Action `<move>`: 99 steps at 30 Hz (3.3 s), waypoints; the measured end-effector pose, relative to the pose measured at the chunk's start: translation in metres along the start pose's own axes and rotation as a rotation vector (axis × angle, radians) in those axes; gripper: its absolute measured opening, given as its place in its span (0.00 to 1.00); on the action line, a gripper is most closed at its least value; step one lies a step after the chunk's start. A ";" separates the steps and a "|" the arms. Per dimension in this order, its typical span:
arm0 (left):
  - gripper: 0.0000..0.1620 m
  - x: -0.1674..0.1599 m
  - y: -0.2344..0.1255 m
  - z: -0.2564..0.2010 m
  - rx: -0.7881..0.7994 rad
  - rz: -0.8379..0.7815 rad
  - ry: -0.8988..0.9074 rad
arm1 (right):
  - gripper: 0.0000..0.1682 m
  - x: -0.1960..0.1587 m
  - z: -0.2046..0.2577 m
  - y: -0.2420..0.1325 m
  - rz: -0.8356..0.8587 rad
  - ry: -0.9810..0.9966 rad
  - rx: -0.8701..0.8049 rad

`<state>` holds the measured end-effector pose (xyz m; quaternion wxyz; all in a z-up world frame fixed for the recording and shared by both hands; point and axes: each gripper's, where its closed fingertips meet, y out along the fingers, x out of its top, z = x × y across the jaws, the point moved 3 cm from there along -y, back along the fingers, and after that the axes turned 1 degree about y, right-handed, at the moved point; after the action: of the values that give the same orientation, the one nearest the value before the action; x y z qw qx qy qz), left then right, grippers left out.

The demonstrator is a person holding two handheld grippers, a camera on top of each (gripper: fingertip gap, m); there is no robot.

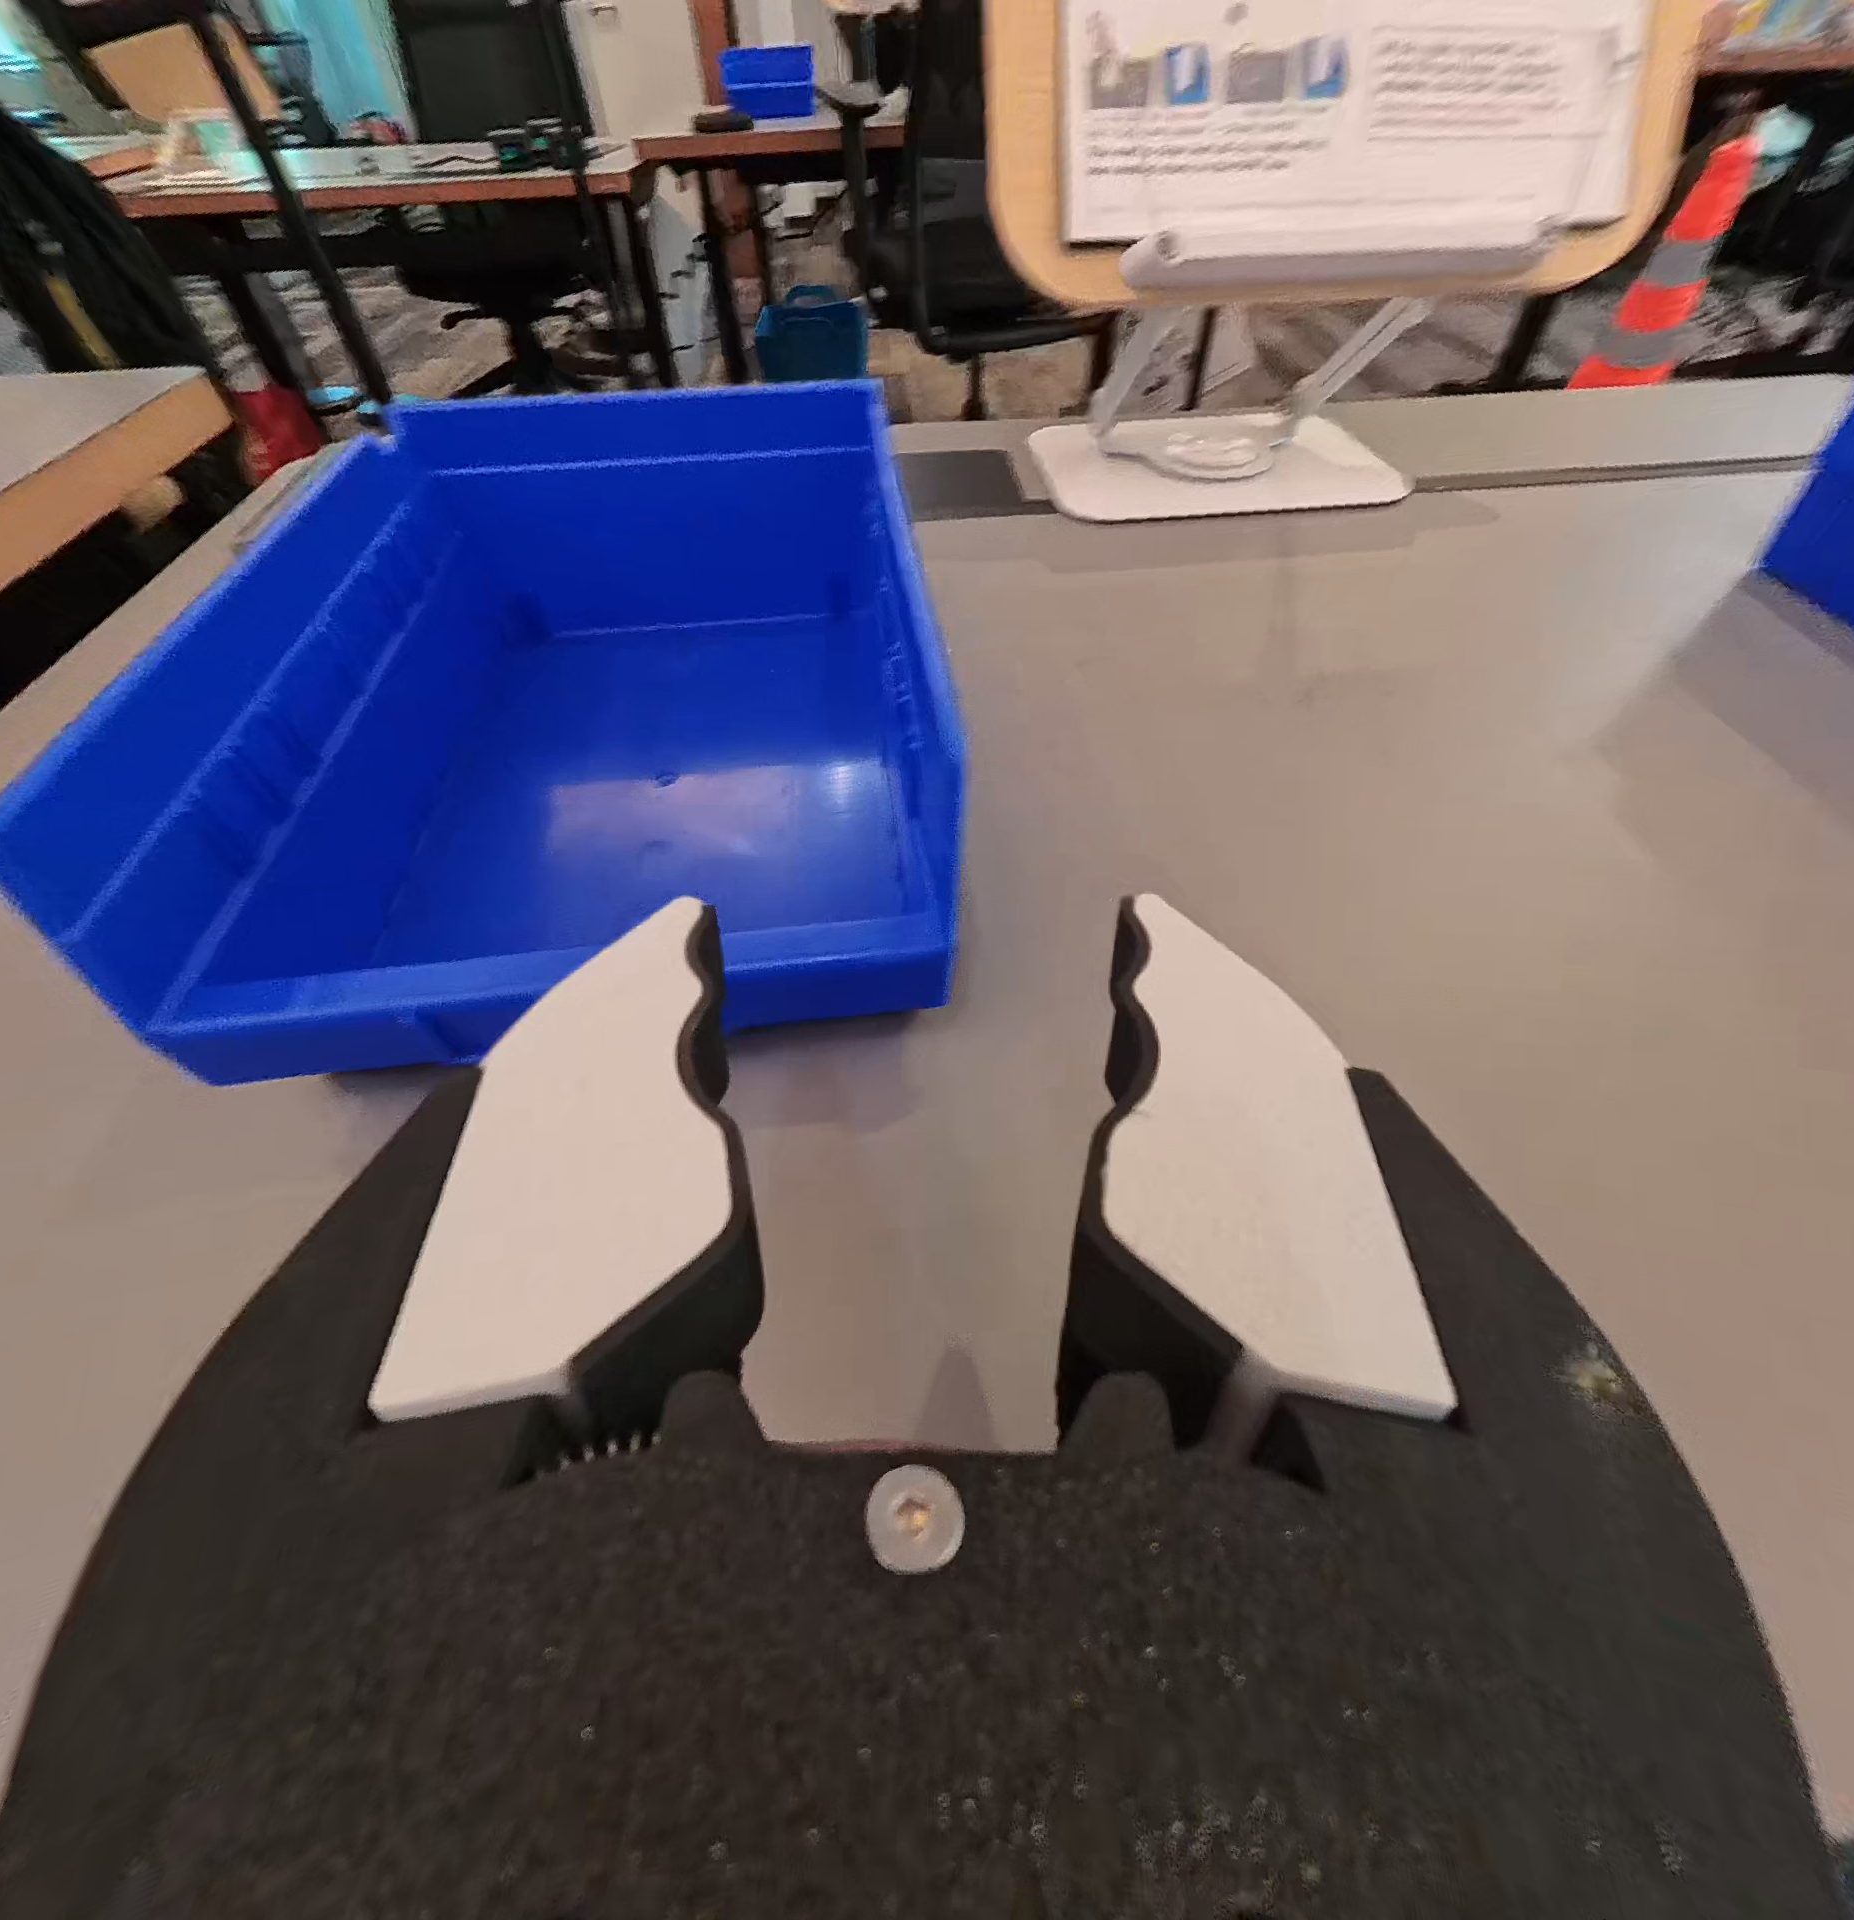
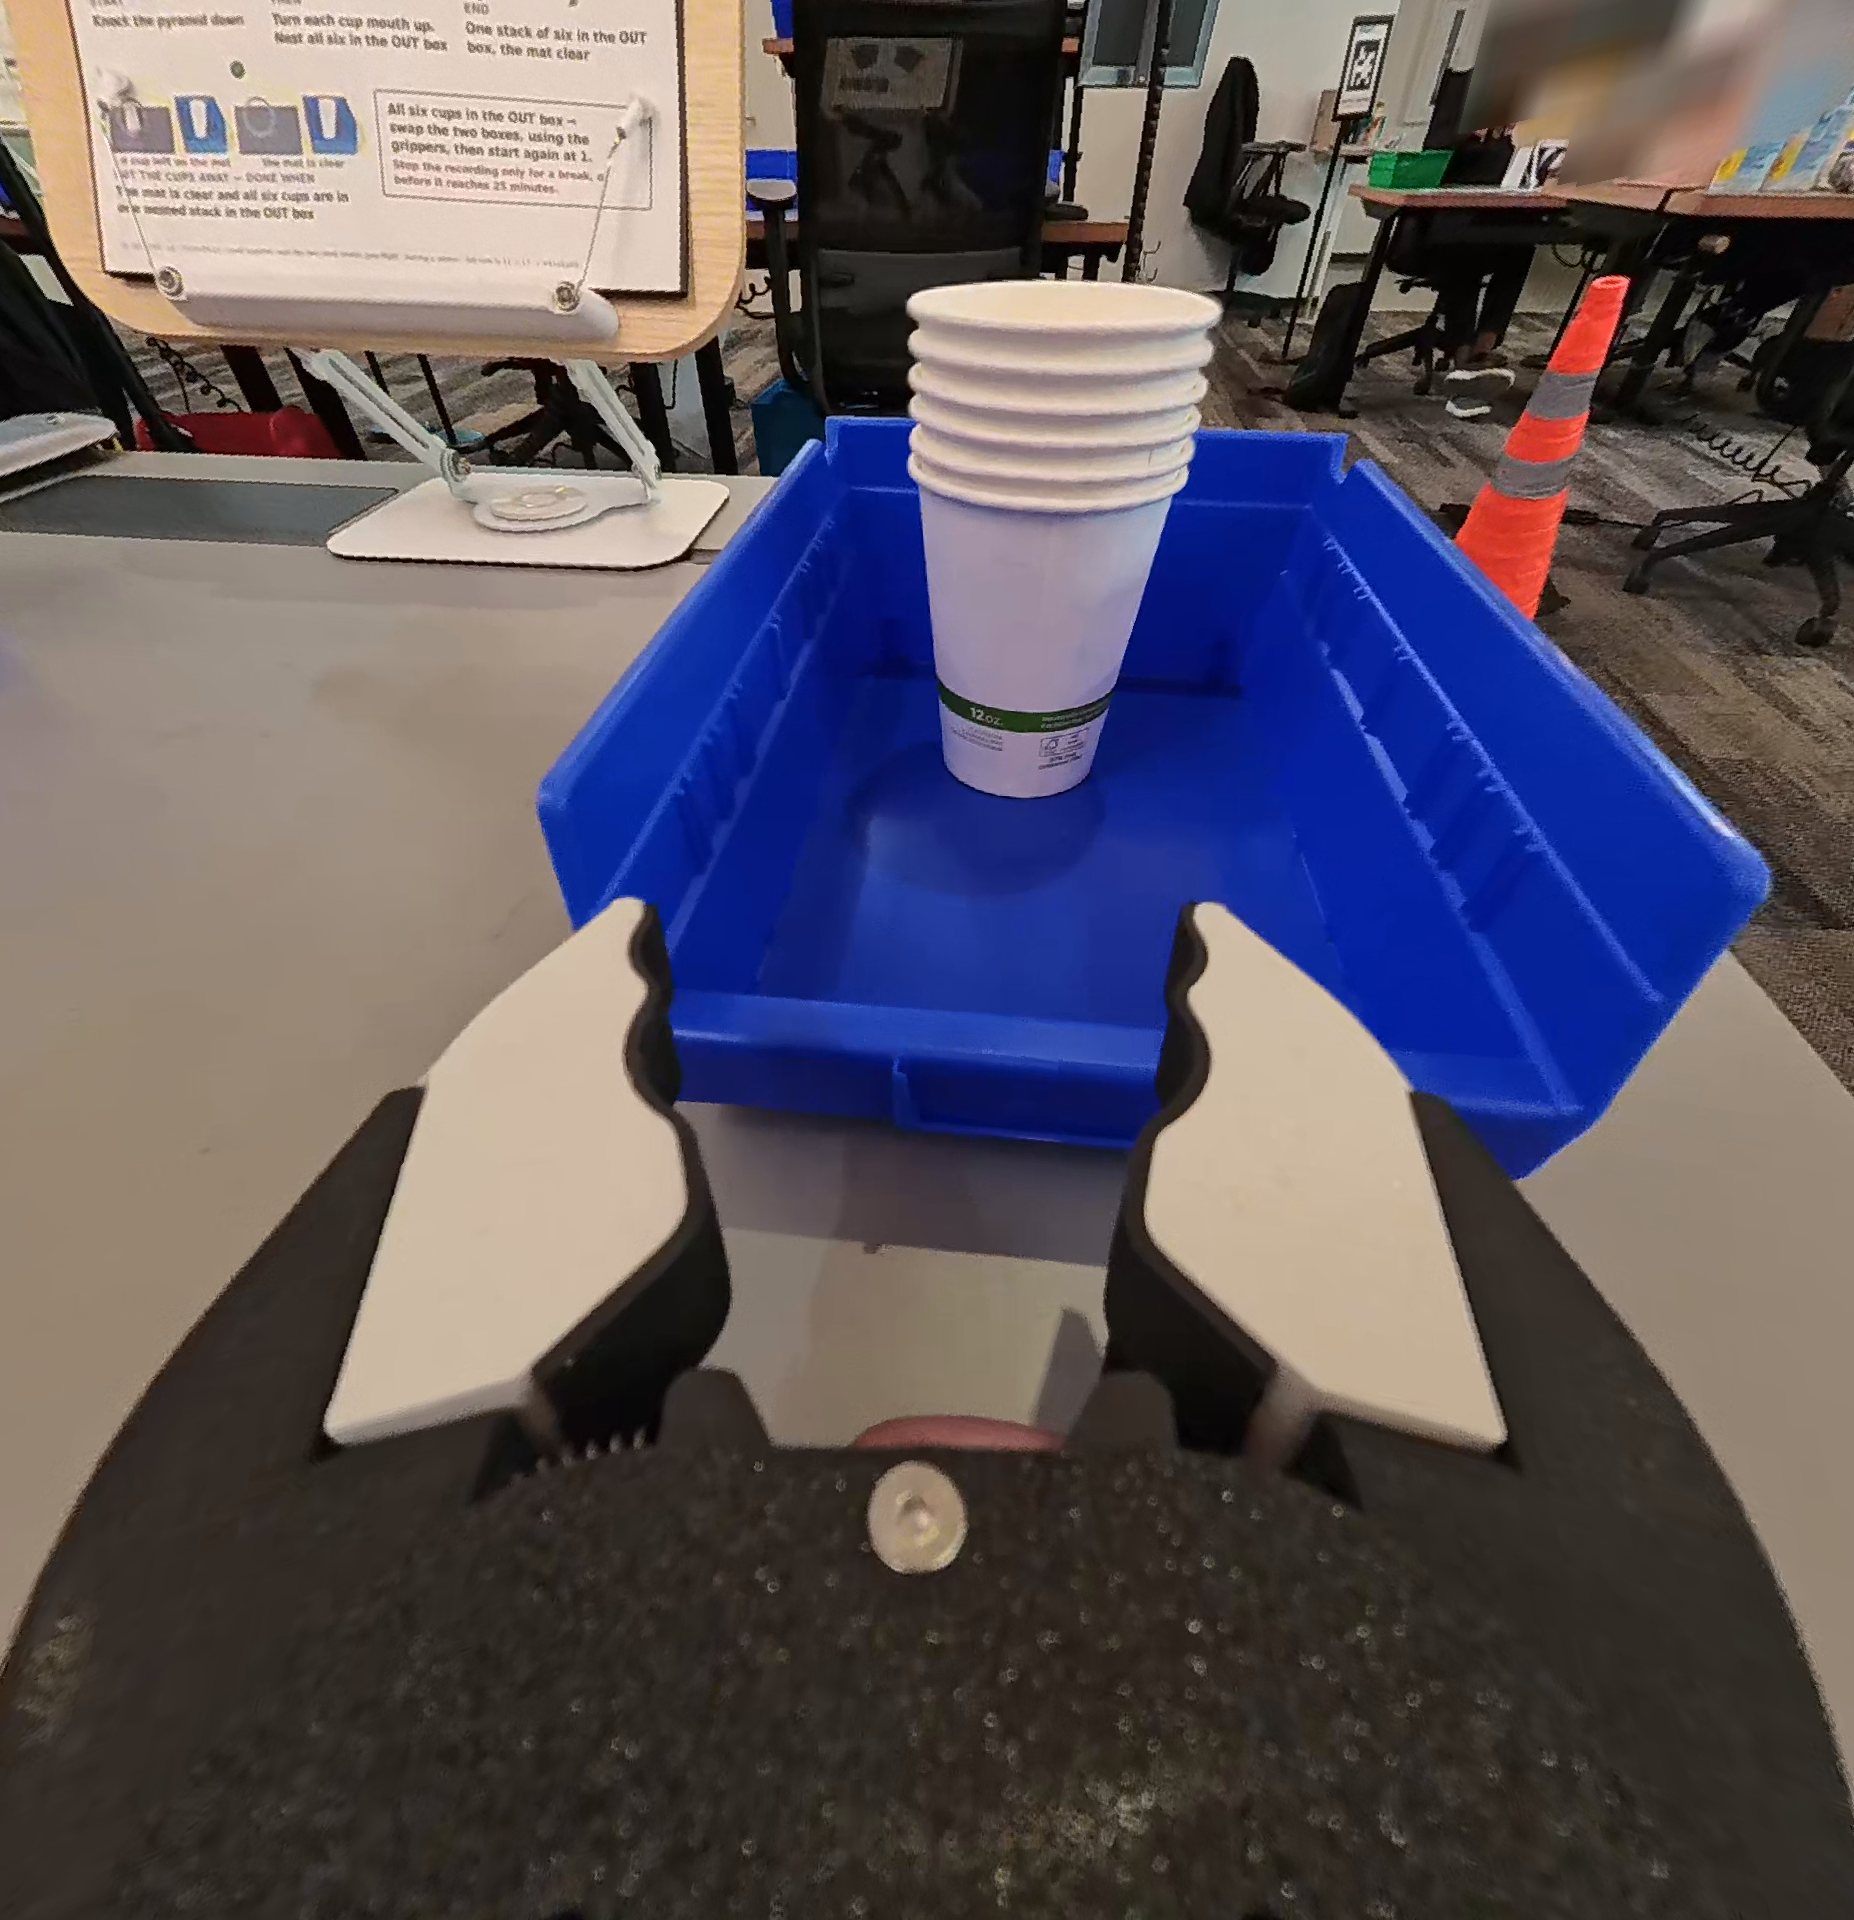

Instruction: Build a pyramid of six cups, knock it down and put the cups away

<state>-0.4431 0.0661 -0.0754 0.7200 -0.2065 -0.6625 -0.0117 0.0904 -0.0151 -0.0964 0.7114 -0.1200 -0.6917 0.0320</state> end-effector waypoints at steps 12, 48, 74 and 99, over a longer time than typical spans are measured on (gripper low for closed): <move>0.52 0.043 0.043 -0.343 -0.691 0.117 0.077 | 0.54 0.005 -0.063 -0.008 -0.019 0.037 -0.147; 0.02 0.064 0.133 -0.267 -0.189 0.132 0.053 | 0.02 0.021 0.065 0.045 0.122 0.254 -0.123; 0.50 0.033 0.019 -0.057 -0.337 0.070 -0.181 | 0.29 0.034 0.255 0.027 -0.092 -0.041 0.276; 0.02 -0.032 -0.009 0.172 0.219 0.147 -0.233 | 0.38 -0.006 0.490 0.026 0.103 -0.133 0.571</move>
<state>-0.6128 0.1032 -0.0972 0.6554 -0.1746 -0.7218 0.1373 -0.3931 0.0706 -0.1010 0.6671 0.0524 -0.6926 0.2694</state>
